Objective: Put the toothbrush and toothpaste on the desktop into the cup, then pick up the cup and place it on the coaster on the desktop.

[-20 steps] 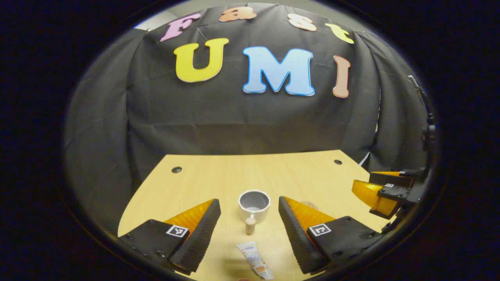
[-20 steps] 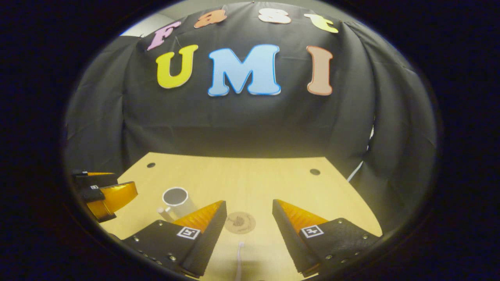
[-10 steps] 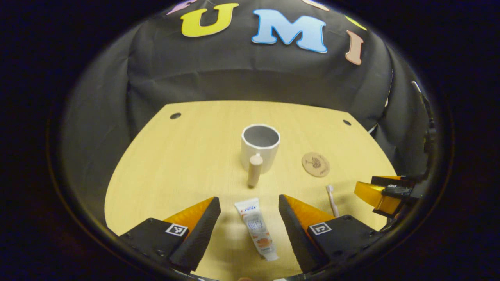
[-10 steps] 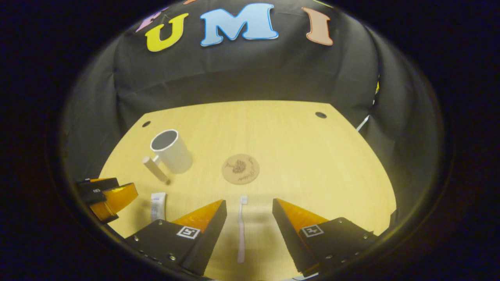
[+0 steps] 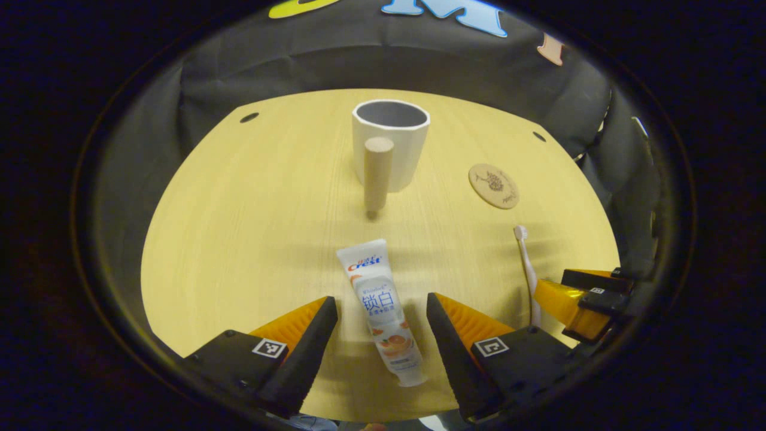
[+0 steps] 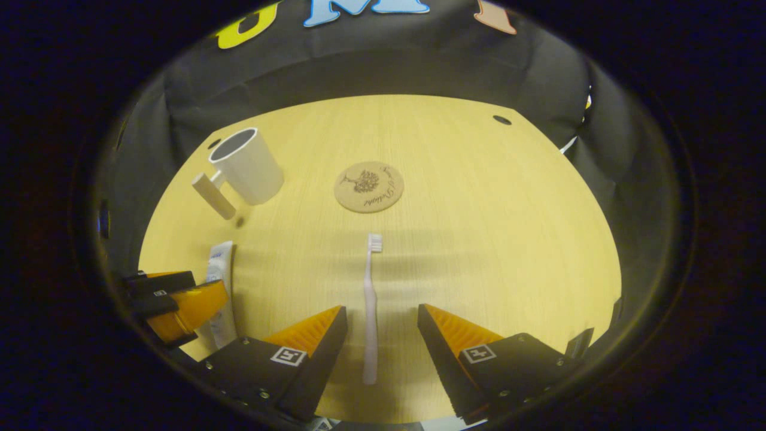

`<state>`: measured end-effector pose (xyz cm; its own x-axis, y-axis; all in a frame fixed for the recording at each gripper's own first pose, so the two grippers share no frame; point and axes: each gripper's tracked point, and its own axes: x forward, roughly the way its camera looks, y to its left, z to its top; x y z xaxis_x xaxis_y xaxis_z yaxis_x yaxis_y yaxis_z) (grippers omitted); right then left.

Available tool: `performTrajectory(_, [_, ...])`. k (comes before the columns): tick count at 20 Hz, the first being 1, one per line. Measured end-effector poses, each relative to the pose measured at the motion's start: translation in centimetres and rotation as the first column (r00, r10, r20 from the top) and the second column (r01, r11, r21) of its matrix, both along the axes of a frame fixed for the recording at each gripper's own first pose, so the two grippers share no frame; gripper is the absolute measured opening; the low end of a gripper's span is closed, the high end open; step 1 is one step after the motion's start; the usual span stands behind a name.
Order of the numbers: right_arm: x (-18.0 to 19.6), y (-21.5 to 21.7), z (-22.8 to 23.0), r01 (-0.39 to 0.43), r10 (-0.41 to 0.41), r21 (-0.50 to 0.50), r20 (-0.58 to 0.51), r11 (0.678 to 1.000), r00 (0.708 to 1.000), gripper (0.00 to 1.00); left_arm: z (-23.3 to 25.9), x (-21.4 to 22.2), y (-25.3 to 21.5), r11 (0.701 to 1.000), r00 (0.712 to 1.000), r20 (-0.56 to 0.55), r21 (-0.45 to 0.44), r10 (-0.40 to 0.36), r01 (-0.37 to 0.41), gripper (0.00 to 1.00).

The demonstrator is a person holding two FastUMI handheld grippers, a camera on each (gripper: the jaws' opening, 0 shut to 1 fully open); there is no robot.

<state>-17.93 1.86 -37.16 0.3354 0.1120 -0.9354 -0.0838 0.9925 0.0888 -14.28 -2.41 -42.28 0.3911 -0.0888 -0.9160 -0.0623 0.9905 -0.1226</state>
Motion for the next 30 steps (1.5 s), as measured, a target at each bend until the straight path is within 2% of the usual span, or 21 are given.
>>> performTrajectory(6, [-1.5,0.0,-1.7,-0.022,0.02,-0.019,-0.116,1.0,0.993,0.8,-2.2,-1.0,0.7,0.998,0.994,-0.099,0.022,0.052,-0.05,0.96])
performTrajectory(12, [-2.4,0.0,-1.7,-0.041,0.034,-0.027,-0.234,0.999,0.972,0.85,-2.5,-1.0,0.8,0.997,0.986,-0.166,0.074,0.032,-0.02,0.94])
performTrajectory(15, [-2.3,0.1,-1.8,-0.043,0.029,-0.034,-0.321,0.999,0.947,0.85,-2.6,-0.8,0.8,0.997,0.981,-0.192,0.071,0.042,-0.029,0.94])
performTrajectory(17, [-2.2,0.1,-1.8,-0.054,0.033,-0.041,-0.399,0.998,0.916,0.86,-2.7,-0.8,0.8,0.997,0.974,-0.225,0.071,0.037,-0.022,0.95])
performTrajectory(18, [-2.2,0.1,-1.8,-0.057,0.031,-0.047,-0.436,0.997,0.899,0.82,-2.6,-0.8,0.7,0.997,0.97,-0.24,0.07,0.037,-0.02,0.94])
performTrajectory(19, [-1.8,0.2,-1.8,-0.056,0.027,-0.051,-0.457,0.997,0.889,0.86,-2.6,-0.9,0.7,0.997,0.966,-0.257,0.069,0.035,-0.018,0.94])
performTrajectory(20, [-1.5,0.3,-1.8,-0.055,0.023,-0.056,-0.467,0.997,0.884,0.84,-2.6,-0.8,0.7,0.997,0.964,-0.265,0.071,0.034,-0.015,0.92])
performTrajectory(21, [-1.1,0.3,-1.8,-0.058,0.02,-0.065,-0.475,0.996,0.88,0.77,-2.7,-0.7,0.4,0.998,0.962,-0.27,0.067,0.028,-0.011,0.91])
performTrajectory(22, [-1.4,0.4,-1.8,-0.07,0.03,-0.062,-0.49,0.996,0.871,0.73,-2.9,-0.6,0.2,0.998,0.963,-0.27,0.065,0.023,-0.006,0.83])
performTrajectory(23, [-1.3,0.3,-1.8,-0.063,0.023,-0.068,-0.482,0.996,0.876,0.68,-2.9,-0.5,0.1,0.998,0.964,-0.266,0.064,0.018,-0.001,0.75])
performTrajectory(25, [-1.2,0.0,-1.9,-0.054,0.009,-0.082,-0.471,0.995,0.882,0.43,-2.6,-0.5,-0.1,0.998,0.963,-0.269,0.064,0.024,-0.007,0.57])
performTrajectory(26, [-1.2,-0.1,-1.8,-0.047,-0.001,-0.091,-0.462,0.995,0.887,0.21,-2.5,-0.7,-0.2,0.998,0.959,-0.281,0.062,0.022,-0.005,0.55])
performTrajectory(27, [-1.5,-0.1,-1.8,-0.06,0.013,-0.086,-0.47,0.995,0.883,0.08,-2.6,-0.5,-0.2,0.998,0.962,-0.273,0.064,0.017,0.0,0.5])
performTrajectory(30, [-1.3,-0.1,-1.7,-0.081,0.035,-0.077,-0.475,0.994,0.879,0.08,-2.5,-0.6,-0.4,0.998,0.961,-0.277,0.064,0.026,-0.009,0.37])
